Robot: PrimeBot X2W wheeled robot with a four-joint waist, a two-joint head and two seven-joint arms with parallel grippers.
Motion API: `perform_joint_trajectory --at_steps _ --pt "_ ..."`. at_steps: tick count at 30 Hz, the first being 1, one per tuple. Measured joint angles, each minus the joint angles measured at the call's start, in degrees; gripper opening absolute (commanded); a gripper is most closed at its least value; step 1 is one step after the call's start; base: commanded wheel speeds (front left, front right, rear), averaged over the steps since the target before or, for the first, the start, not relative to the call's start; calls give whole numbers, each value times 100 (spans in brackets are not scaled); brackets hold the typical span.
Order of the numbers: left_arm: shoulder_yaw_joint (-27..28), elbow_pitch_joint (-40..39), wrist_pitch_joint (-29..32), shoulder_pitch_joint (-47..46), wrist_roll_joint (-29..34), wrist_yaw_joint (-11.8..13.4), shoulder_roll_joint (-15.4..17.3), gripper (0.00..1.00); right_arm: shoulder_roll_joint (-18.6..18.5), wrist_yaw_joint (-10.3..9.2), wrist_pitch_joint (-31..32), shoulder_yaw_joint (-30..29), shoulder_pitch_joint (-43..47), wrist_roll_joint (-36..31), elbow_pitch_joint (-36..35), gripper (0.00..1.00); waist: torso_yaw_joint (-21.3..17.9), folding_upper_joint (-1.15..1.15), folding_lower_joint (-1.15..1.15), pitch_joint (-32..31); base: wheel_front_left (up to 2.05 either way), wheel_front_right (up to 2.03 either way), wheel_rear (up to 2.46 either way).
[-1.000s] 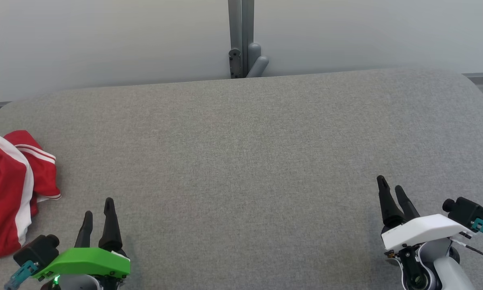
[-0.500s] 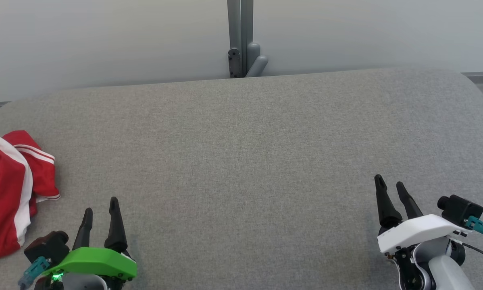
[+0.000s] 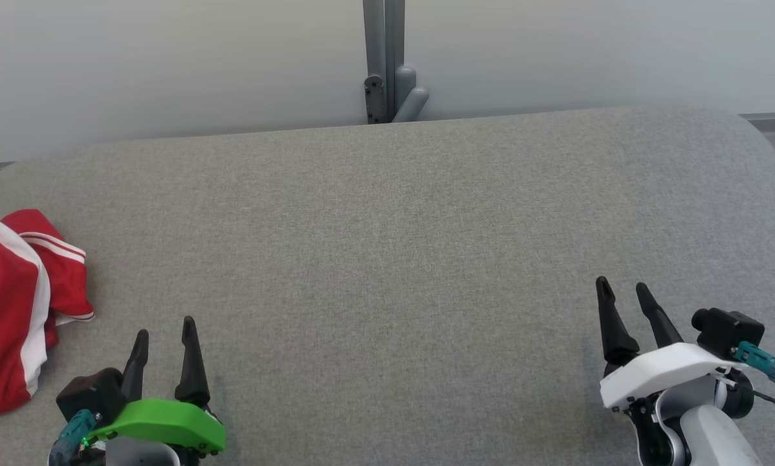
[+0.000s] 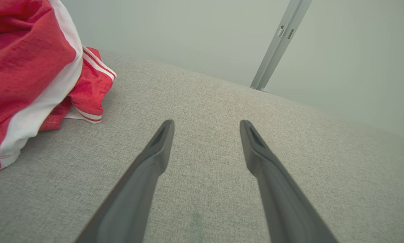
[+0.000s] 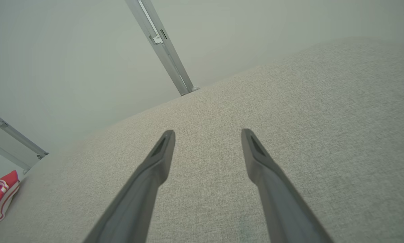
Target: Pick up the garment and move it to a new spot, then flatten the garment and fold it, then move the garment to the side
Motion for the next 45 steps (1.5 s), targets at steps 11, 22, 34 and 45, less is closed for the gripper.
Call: perform_joint_trajectory --at_steps 11,22,34,45 --pt "-47 41 -157 -1 608 52 3 100 0 0 -160 64 -4 -615 7 100 9 0 0 16 0 0 0" --pt "-60 97 -283 0 1133 60 7 100 -3 1 -286 100 -11 -1136 73 100 -4 0 0 13 0 0 0" --pt "-58 141 -401 1 1599 81 10 100 -4 1 -412 126 -13 -1601 118 100 -5 0 0 2 0 0 0" --pt "-70 163 -494 8 1964 105 12 100 -31 2 -512 169 -14 -1935 124 100 31 0 0 20 0 0 0"
